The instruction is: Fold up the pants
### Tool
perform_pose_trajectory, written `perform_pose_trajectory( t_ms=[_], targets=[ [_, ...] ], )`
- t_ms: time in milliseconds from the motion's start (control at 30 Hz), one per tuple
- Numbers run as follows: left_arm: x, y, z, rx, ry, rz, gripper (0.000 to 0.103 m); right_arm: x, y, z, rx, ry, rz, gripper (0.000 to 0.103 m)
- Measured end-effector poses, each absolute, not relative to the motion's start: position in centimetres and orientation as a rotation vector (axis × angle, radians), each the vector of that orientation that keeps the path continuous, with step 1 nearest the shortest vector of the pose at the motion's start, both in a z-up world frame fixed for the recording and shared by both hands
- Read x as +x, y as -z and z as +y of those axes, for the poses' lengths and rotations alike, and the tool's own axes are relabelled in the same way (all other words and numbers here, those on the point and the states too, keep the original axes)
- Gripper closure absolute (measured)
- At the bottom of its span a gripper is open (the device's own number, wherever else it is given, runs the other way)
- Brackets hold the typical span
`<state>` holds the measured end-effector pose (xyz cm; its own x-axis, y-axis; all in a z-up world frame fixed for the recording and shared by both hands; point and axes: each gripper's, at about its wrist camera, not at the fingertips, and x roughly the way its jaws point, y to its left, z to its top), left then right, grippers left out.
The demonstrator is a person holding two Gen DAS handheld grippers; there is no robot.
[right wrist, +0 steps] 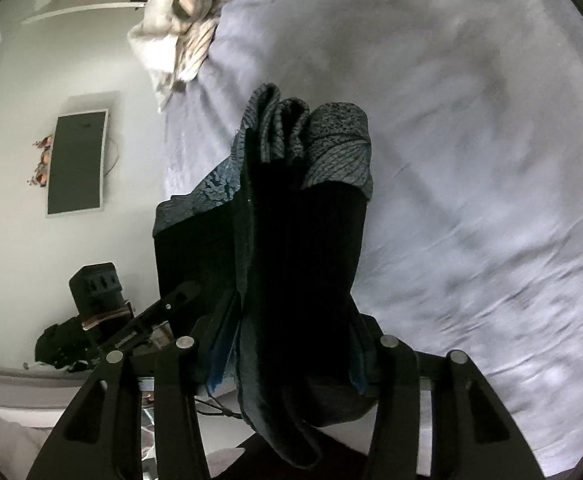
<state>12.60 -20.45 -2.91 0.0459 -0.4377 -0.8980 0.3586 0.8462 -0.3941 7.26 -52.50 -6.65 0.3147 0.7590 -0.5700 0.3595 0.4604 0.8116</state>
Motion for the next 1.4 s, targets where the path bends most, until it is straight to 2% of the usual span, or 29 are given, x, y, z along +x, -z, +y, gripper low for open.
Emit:
perform_pose_trajectory(
  t_ms=[67, 167, 267, 333, 367, 533, 833, 1067, 1400],
  targets=[
    [12.3, 3.5, -18.1, -0.065, 0.560, 1.409, 0.045, 7.1, 7.1, -50.2, 1.133, -0.357, 1.299, 0.052],
    [12.3, 6.0, -15.5, -0.044, 0.462, 1.430, 0.039, 7.6, 8.6, -46.9, 1.107, -0.340, 1.352, 0.052],
    [12.4, 9.4, -13.6, -0.037, 0.355, 1.467, 0.022, 8.5, 10.8, -44.2, 1.001, -0.280, 1.447, 0.049],
    [12.3, 10.5, -12.6, -0.076, 0.333, 1.450, 0.004, 8.8, 11.8, -43.1, 0.873, -0.214, 1.514, 0.040],
    [12.2, 10.9, -12.3, -0.091, 0.327, 1.451, 0.002, 8.7, 11.9, -42.9, 0.843, -0.195, 1.515, 0.037],
    [12.0, 11.0, -12.5, -0.103, 0.313, 1.460, 0.001, 7.7, 12.0, -43.2, 0.852, -0.116, 1.531, 0.028],
    [10.8, 7.9, -12.9, 0.059, 0.233, 1.452, 0.001, 8.0, 8.1, -42.3, 0.678, -0.007, 1.565, 0.026],
    [9.4, 5.6, -14.5, 0.136, 0.243, 1.424, 0.001, 7.4, 4.4, -41.9, 0.620, -0.008, 1.513, 0.024],
    [7.4, 4.2, -16.0, 0.195, 0.284, 1.425, 0.001, 7.7, 2.6, -39.1, 0.528, -0.005, 1.512, 0.024]
  ],
)
